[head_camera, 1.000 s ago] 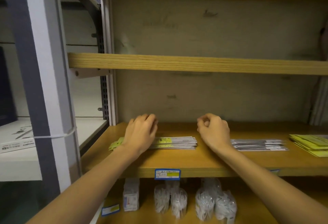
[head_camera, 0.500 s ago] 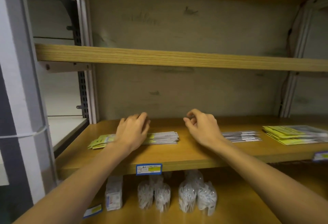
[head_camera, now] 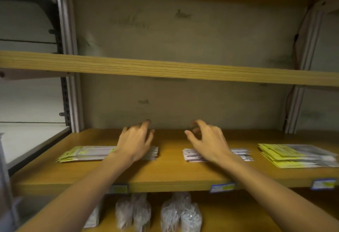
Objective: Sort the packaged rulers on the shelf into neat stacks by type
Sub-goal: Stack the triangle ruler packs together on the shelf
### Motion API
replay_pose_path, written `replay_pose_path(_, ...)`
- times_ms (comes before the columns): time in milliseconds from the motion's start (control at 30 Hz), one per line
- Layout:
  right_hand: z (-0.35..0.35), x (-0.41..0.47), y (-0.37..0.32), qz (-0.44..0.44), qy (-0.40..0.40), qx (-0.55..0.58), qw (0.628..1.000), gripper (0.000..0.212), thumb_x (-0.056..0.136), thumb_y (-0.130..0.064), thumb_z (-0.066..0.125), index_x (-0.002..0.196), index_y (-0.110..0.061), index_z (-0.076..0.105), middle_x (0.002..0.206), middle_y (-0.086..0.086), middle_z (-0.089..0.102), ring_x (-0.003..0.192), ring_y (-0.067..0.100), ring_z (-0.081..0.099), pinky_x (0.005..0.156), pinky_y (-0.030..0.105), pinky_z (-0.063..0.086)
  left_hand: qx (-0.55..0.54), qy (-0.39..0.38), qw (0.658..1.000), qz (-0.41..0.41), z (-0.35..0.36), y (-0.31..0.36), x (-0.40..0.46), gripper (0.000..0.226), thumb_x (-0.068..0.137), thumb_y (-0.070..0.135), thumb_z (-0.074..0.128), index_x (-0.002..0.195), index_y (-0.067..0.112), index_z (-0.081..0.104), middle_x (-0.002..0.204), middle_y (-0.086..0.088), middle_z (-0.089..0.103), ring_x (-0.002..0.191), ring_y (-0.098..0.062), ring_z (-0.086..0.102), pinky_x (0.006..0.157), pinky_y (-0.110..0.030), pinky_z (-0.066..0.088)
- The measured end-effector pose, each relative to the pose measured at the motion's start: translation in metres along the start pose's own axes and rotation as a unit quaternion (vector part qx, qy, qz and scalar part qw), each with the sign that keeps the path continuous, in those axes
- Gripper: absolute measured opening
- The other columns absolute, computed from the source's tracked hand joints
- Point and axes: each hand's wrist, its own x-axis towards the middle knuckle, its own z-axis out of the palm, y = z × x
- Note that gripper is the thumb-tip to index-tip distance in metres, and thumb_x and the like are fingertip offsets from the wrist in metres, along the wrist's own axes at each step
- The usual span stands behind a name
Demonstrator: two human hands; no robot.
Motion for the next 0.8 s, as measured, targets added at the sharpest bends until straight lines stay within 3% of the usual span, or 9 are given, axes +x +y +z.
replay_pose_path(133, -0.015, -0.003, 0.027, 0.004, -0.032, -0.021, 0.999, 0.065, 0.091, -0.061, 0.044, 0.143, -0.023, 0.039, 0.136, 0.005, 0.055, 0.127, 0.026, 0.049, 0.106, 0.039, 0.039, 0.014, -0.006, 1.0, -0.027, 0.014, 0.039, -0.002, 0.046, 0.098, 0.05, 0.031, 0.131, 0.021, 0.046, 0.125, -0.007, 0.06, 0.117, -0.027, 0.053, 0.097, -0.038, 0.037)
replay_pose_path(267, -0.02, -0.015, 0.046, 0.006, -0.061, -0.022, 0.998, 0.067, 0.091, -0.063, 0.042, 0.144, -0.023, 0.036, 0.14, 0.008, 0.051, 0.13, 0.026, 0.045, 0.109, 0.037, 0.032, 0.04, -0.019, 0.998, -0.048, 0.028, 0.071, -0.013, 0.059, 0.093, 0.061, 0.025, 0.132, 0.021, 0.048, 0.131, -0.006, 0.056, 0.121, -0.025, 0.05, 0.1, -0.04, 0.035)
replay_pose_path(467, -0.034, -0.03, 0.067, -0.032, -0.073, -0.038, 0.996, 0.077, 0.089, -0.069, 0.039, 0.15, -0.024, 0.025, 0.155, 0.001, 0.033, 0.143, 0.02, 0.027, 0.119, 0.036, 0.011, 0.049, -0.027, 0.997, -0.049, 0.026, 0.1, -0.024, 0.07, 0.085, 0.068, 0.02, 0.136, 0.027, 0.045, 0.14, -0.001, 0.048, 0.13, -0.021, 0.041, 0.106, -0.039, 0.028)
replay_pose_path(800, -0.05, -0.035, 0.1, -0.033, -0.1, -0.096, 0.99, 0.102, 0.078, -0.086, 0.022, 0.154, -0.025, -0.006, 0.163, 0.003, -0.006, 0.149, 0.018, -0.007, 0.119, 0.037, -0.009, 0.038, -0.036, 0.999, -0.006, 0.022, 0.135, -0.012, 0.084, 0.082, 0.077, 0.009, 0.151, 0.029, 0.008, 0.152, -0.003, 0.034, 0.139, -0.024, 0.03, 0.115, -0.042, 0.019)
